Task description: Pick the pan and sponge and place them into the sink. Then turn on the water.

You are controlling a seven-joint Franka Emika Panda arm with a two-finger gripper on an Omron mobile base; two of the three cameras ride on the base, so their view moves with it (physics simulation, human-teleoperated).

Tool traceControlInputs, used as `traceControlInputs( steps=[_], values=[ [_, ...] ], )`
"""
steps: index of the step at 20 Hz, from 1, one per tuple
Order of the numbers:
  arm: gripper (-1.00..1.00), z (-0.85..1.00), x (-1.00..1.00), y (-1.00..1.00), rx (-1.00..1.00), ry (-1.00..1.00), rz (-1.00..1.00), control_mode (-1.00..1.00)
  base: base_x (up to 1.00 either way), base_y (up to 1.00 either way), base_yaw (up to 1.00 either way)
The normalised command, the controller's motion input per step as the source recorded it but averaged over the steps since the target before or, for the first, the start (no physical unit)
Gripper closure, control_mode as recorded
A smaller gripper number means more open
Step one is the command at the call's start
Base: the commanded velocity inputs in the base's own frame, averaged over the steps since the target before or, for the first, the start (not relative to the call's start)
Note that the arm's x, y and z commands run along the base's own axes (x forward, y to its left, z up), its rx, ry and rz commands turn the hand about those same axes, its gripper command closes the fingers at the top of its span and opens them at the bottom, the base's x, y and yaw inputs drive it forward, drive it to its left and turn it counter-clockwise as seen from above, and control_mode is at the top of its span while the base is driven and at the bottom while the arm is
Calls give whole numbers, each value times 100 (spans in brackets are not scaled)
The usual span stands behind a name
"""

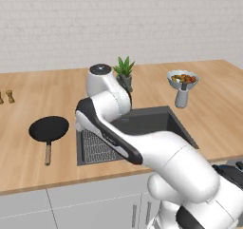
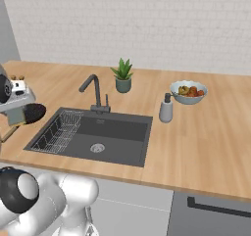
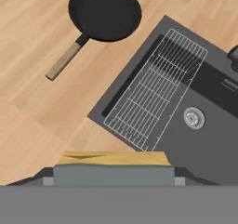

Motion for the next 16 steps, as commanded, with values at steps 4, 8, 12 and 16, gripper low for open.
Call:
traceControlInputs(
  steps=[4,8,12,16],
  values=[
    [100,0,81,100,0,1,0,-100,0,0,0],
    [100,-2,86,98,0,2,-1,-100,0,0,0],
    [100,-16,100,86,0,1,-5,-100,0,0,0],
    [100,-52,80,91,3,1,-7,-100,0,0,0]
  ],
)
